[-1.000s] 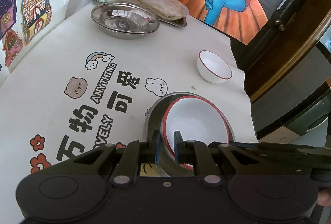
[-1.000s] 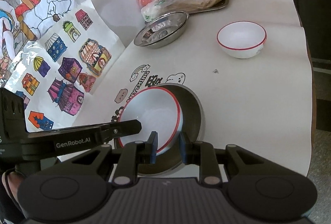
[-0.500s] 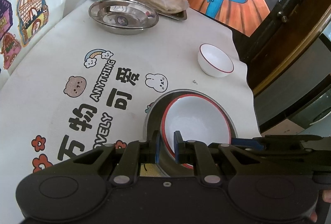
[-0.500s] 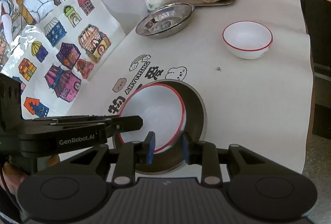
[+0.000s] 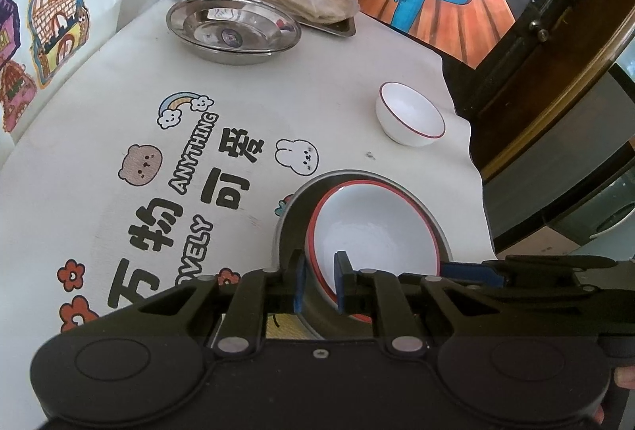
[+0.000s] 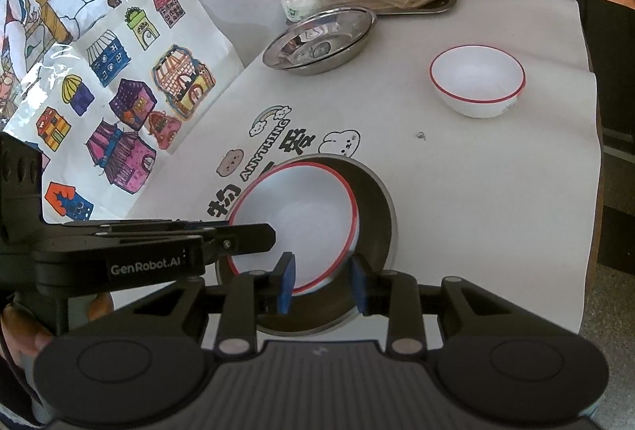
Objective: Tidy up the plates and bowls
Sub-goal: 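Lower the white bowl into the steel bowl and open both grippers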
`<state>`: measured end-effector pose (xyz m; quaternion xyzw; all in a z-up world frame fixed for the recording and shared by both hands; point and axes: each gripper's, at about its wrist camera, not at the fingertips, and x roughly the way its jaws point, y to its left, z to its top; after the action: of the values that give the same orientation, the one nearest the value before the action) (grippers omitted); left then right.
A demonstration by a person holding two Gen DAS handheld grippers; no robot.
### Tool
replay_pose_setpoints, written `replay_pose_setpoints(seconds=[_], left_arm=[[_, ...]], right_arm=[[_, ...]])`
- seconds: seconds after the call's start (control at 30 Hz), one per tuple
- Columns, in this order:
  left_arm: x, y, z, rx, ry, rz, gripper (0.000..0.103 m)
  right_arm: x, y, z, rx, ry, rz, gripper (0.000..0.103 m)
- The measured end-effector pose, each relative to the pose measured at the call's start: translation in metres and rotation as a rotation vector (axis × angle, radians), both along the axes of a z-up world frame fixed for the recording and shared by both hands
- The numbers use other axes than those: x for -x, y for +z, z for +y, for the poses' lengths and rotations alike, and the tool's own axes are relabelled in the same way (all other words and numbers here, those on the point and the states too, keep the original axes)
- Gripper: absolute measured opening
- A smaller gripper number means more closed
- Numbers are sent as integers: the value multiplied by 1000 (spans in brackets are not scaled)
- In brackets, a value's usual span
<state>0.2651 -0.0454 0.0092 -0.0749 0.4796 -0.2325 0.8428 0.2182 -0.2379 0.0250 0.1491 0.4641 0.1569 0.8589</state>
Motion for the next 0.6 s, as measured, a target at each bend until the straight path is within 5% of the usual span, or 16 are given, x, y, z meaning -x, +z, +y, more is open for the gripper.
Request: replay_pose_setpoints(seconds=[0.6], left_arm=[[4, 1, 3, 10, -4, -2, 23]], right_arm=[[4, 2, -3, -10, 10, -36, 43]])
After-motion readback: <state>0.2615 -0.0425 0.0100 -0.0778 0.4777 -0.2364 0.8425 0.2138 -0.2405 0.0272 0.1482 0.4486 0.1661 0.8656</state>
